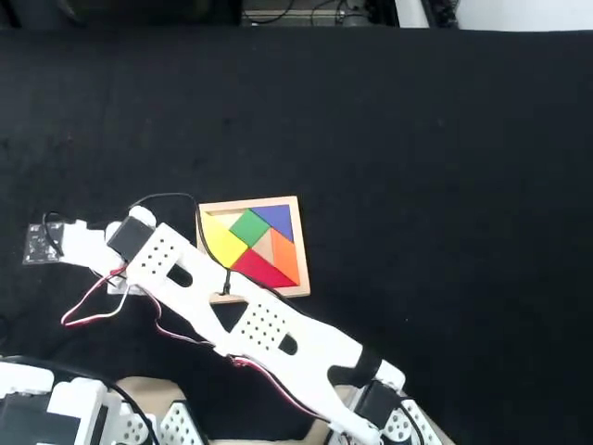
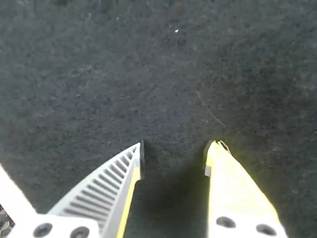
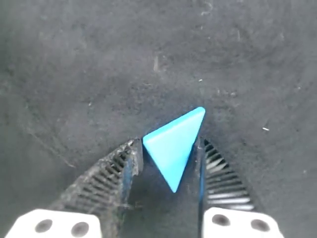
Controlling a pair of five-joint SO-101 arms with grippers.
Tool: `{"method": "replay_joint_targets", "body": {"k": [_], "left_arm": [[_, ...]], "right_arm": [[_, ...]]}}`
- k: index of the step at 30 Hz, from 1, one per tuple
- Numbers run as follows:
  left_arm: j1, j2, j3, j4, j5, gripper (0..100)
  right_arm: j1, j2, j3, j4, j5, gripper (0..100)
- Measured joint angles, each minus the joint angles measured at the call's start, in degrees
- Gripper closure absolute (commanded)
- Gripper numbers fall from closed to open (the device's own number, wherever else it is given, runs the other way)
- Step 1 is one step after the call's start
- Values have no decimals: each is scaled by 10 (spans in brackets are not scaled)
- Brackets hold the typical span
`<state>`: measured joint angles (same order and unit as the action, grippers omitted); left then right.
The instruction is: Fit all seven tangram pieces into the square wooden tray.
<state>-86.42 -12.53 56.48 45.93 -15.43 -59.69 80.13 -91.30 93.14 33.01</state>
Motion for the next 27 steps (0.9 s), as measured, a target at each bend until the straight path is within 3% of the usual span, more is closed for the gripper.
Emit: {"method": "replay_joint_targets", "body": {"k": [6,15,22,27], "left_arm": [[0,0,0,0,0,787],[0,0,0,0,0,787],[0,0,0,0,0,787],[0,0,0,0,0,787]], "right_arm": [[3,0,-1,28,64,988],[11,-1,-1,57,82,987],[102,-17,-7,60,83,987],[185,-121,11,62,83,987]]}}
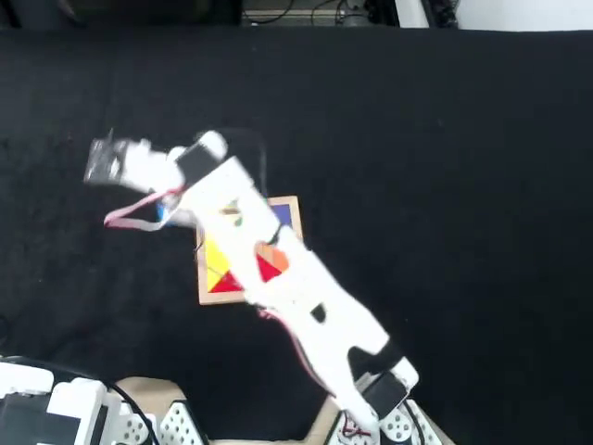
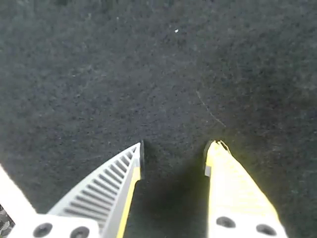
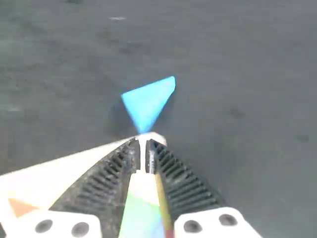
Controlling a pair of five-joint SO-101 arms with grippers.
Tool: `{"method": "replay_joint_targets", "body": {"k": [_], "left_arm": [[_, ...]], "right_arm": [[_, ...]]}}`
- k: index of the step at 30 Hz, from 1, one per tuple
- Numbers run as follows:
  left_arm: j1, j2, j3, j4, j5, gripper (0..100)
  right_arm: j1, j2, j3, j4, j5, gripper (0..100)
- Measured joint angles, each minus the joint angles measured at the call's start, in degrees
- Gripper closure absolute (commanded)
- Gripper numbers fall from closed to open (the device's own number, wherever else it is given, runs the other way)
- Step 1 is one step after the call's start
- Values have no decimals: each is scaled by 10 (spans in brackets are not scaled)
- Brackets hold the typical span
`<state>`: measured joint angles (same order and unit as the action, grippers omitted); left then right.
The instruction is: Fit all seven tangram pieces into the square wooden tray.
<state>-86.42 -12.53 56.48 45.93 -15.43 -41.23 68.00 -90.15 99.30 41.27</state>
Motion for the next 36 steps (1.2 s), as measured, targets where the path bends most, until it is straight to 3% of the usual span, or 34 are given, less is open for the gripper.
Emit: {"method": "replay_joint_targets", "body": {"k": [6,13,19,22,25,30,33,36], "left_arm": [[0,0,0,0,0,787],[0,0,0,0,0,787],[0,0,0,0,0,787],[0,0,0,0,0,787],[0,0,0,0,0,787],[0,0,0,0,0,787],[0,0,0,0,0,787],[0,0,0,0,0,787]], "right_arm": [[37,-179,193,0,33,987],[79,-389,517,-9,192,987],[88,-418,739,-188,231,987],[84,-418,782,-270,230,984],[74,-418,782,-341,193,965],[55,-395,736,-434,60,798],[45,-340,671,-451,-33,818],[36,-272,573,-453,-119,901]]}}
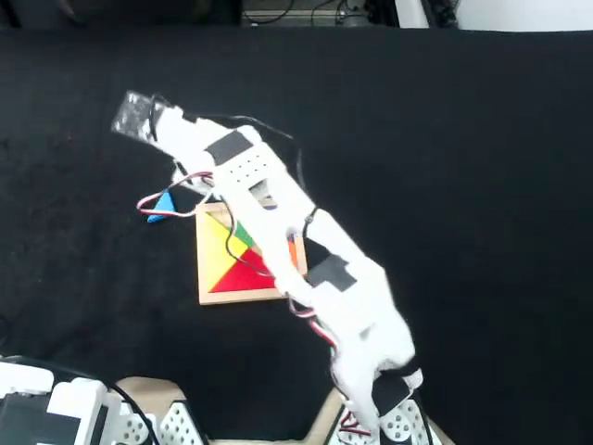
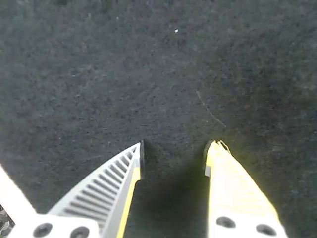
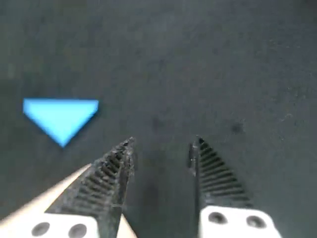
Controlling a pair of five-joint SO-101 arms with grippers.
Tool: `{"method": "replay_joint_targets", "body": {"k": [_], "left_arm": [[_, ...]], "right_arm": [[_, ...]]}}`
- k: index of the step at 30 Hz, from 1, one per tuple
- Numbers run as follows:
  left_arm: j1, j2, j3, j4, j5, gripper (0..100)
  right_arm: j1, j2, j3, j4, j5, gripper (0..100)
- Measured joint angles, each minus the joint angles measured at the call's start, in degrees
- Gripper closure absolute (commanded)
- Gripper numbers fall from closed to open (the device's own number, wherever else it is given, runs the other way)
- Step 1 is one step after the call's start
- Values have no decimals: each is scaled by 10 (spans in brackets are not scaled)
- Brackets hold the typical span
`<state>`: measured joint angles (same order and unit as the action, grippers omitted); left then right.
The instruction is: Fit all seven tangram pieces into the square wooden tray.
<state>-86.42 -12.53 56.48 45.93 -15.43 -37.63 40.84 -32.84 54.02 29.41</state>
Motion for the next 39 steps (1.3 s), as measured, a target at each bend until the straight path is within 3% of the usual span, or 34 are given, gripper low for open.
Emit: {"method": "replay_joint_targets", "body": {"k": [3,6,16,26,34,39], "left_arm": [[0,0,0,0,0,787],[0,0,0,0,0,787],[0,0,0,0,0,787],[0,0,0,0,0,787],[0,0,0,0,0,787],[0,0,0,0,0,787]], "right_arm": [[-19,75,-114,5,-62,986],[-50,155,-226,41,-77,981],[-92,372,-518,131,-33,981],[-68,400,-531,135,79,981],[-66,398,-531,210,166,981],[-66,397,-565,301,177,981]]}}
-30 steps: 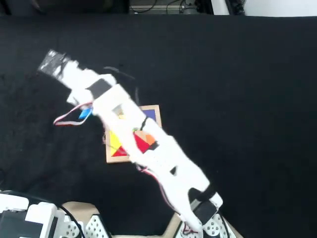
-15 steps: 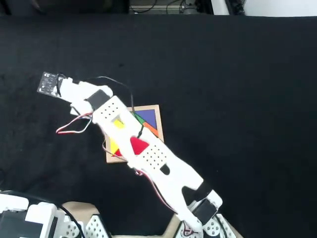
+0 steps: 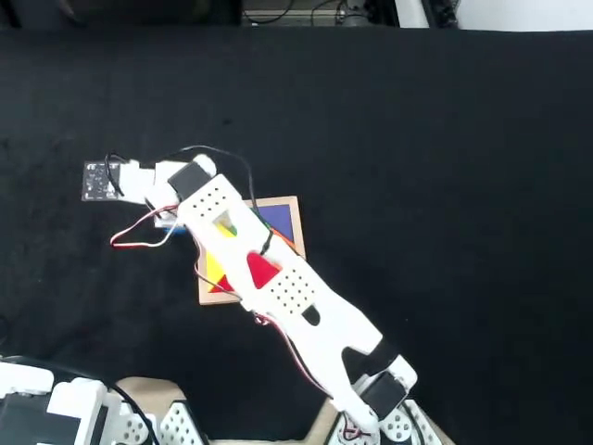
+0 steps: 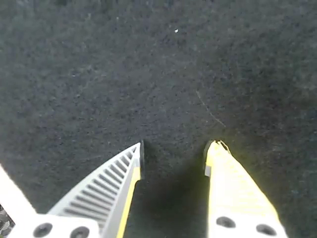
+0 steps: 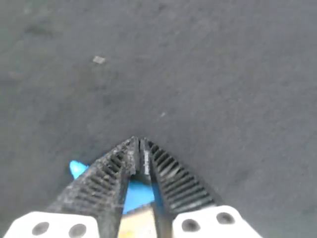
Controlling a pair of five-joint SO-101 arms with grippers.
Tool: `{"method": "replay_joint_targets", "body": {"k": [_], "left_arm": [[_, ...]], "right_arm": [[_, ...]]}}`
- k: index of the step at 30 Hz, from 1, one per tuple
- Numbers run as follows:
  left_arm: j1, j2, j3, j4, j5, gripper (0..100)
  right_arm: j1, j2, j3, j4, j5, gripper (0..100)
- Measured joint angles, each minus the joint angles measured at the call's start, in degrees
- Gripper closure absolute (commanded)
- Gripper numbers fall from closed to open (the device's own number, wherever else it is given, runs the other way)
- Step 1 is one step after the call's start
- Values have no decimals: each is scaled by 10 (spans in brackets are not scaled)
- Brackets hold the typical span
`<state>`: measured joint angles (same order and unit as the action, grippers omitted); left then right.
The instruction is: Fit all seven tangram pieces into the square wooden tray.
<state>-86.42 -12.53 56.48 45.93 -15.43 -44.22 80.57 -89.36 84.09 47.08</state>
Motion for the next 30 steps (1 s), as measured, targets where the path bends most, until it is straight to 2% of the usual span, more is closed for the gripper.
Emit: {"method": "replay_joint_targets", "body": {"k": [3,8,14,18,21,26,30], "left_arm": [[0,0,0,0,0,787],[0,0,0,0,0,787],[0,0,0,0,0,787],[0,0,0,0,0,787],[0,0,0,0,0,787],[0,0,0,0,0,787],[0,0,0,0,0,787]], "right_arm": [[0,-7,-32,76,0,981],[4,-82,-32,141,1,977],[25,-134,3,152,1,969],[24,-134,87,152,9,824],[18,-134,96,152,24,729],[-11,-134,100,152,74,788],[-40,-113,100,152,92,789]]}}
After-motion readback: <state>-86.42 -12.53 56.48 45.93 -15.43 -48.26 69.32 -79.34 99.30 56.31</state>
